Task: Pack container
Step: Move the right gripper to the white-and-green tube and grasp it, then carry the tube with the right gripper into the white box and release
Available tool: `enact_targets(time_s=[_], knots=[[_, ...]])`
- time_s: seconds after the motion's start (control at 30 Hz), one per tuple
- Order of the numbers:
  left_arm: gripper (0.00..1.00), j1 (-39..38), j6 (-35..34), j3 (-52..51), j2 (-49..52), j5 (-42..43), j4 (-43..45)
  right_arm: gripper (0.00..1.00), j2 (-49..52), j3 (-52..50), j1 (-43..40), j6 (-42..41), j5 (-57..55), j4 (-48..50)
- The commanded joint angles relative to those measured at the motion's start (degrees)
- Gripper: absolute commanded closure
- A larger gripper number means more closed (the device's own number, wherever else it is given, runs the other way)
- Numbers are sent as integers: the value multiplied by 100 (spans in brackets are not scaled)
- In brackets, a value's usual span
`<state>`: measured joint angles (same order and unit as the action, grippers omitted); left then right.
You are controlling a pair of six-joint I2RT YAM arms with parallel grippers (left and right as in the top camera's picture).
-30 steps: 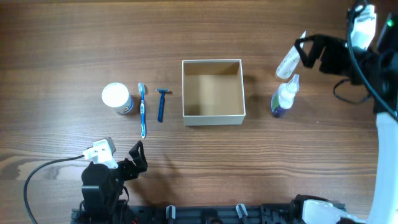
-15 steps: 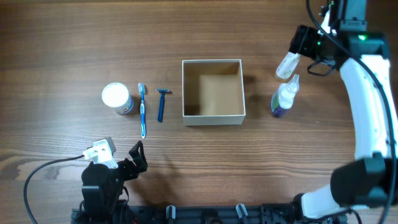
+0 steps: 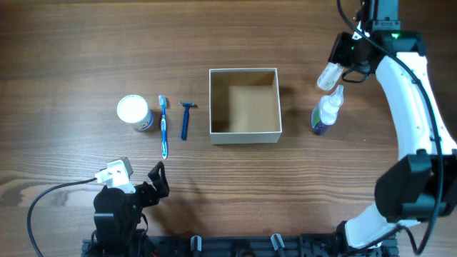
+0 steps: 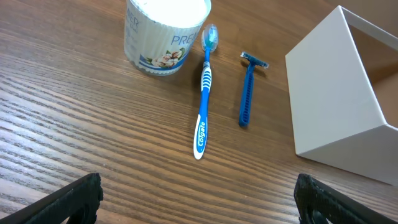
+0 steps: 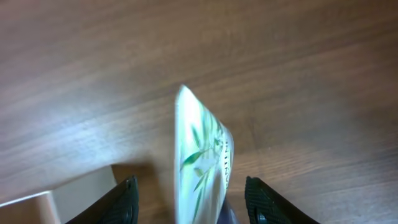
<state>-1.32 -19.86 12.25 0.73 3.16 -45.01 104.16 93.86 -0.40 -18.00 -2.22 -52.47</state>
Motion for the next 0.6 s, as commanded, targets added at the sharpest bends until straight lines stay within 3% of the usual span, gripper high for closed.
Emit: enact_targets(time_s=[0.0, 0.17, 0.33, 0.57], knots=[[0, 48, -11, -4, -57, 90, 13, 52, 284, 96, 35, -81, -323, -81], [0, 48, -13, -4, -57, 90, 13, 65, 258, 96, 39, -151, -575, -66], [0, 48, -13, -4, -57, 90, 13, 92, 94, 103, 92, -28, -702, -46], [0, 48, -11, -4, -57, 90, 13, 96, -667, 118, 306, 177, -726, 101]])
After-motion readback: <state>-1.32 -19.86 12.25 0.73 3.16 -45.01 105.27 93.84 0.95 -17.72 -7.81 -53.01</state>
